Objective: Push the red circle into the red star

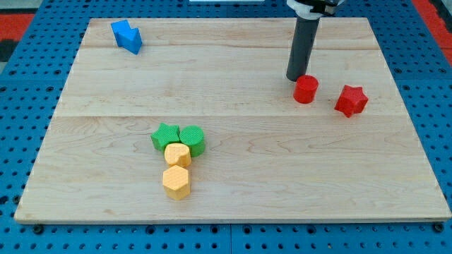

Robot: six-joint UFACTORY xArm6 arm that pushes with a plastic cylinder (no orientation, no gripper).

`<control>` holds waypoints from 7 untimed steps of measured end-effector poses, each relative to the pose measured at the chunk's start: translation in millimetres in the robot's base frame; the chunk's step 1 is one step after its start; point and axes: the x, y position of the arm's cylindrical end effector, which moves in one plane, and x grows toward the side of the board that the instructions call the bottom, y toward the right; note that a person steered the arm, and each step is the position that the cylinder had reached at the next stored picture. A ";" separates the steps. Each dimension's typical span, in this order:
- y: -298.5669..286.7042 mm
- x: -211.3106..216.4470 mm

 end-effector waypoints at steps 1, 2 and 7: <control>-5.9 0.0; -40.8 -1.1; 28.1 35.0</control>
